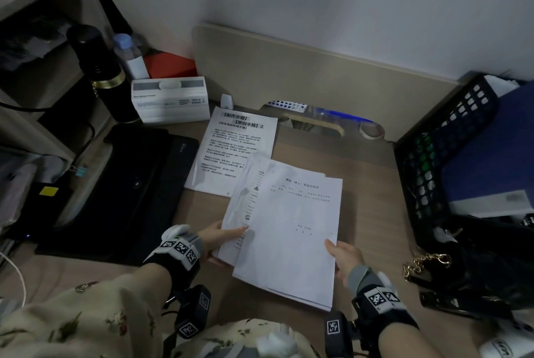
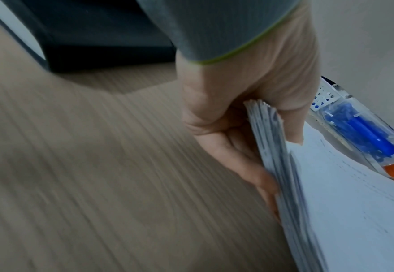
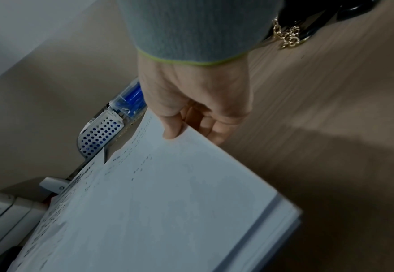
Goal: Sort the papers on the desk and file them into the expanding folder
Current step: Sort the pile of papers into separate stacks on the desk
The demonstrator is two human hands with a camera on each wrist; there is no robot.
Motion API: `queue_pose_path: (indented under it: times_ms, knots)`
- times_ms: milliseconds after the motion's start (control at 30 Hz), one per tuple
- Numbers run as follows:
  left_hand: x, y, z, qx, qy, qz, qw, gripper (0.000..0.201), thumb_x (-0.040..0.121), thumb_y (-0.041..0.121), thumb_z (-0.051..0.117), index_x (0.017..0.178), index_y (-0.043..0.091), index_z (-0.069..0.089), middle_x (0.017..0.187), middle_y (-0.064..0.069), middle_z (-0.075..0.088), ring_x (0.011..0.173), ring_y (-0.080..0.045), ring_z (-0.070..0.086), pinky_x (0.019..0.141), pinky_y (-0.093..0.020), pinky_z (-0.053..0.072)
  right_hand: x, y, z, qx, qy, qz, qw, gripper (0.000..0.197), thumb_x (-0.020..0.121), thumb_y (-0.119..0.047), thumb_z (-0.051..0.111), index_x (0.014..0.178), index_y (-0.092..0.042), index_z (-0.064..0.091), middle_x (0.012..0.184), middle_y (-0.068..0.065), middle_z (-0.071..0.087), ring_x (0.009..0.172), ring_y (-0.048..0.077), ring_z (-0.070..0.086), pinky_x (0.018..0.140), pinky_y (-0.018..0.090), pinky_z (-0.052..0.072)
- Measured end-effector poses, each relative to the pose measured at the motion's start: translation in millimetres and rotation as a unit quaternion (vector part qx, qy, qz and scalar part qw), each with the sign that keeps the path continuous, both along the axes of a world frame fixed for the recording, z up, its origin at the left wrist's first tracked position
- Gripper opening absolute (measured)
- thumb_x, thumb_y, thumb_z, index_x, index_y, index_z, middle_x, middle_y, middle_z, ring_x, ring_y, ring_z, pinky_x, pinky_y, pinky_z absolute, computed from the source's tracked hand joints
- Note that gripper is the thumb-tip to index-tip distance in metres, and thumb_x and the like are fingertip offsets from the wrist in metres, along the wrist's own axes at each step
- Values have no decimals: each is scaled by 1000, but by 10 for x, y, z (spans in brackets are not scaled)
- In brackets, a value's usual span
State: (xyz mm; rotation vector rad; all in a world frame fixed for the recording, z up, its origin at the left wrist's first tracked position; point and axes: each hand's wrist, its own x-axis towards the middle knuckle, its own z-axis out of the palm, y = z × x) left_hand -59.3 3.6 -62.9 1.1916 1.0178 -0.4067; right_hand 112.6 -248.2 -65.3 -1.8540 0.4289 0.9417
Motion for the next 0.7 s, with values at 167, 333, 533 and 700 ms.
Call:
queue_pose_path:
  times_ms: [167, 333, 533, 700]
  knots:
    - [43, -51, 15, -1, -28, 29, 999, 36, 89, 25, 69, 120, 17, 53, 100, -12, 70, 82, -30, 70, 52, -38, 59, 21, -57, 39, 23, 58, 55, 997, 18, 90, -30, 63, 100, -15, 63, 98, 4, 70, 92, 26, 66, 75, 38, 56]
    - [67, -40, 20, 8, -43, 50, 998, 39, 86, 20, 72, 121, 13, 57, 104, -17, 71, 88, -36, 70, 78, -55, 57, 18, -109, 30, -7, 67, 111, 992, 10, 93, -15, 57, 103, -13, 58, 97, 6, 67, 88, 24, 64, 72, 35, 54]
    - [126, -14, 127, -15, -99, 83, 992, 29, 88, 6, 65, 117, 3, 59, 94, -16, 70, 63, -22, 69, 53, -28, 57, 300, -169, 44, -88, -140, 26, 986, 14, 93, -10, 47, 100, -8, 59, 105, 17, 63, 92, 28, 55, 87, 38, 44]
    - [88, 132, 235, -25, -130, 113, 985, 28, 88, 9, 64, 115, 2, 59, 96, -19, 71, 68, -25, 70, 53, -30, 57, 711, -351, 125, -193, -201, -27, 960, 32, 93, -13, 43, 118, 1, 57, 121, 24, 58, 104, 41, 54, 92, 41, 41]
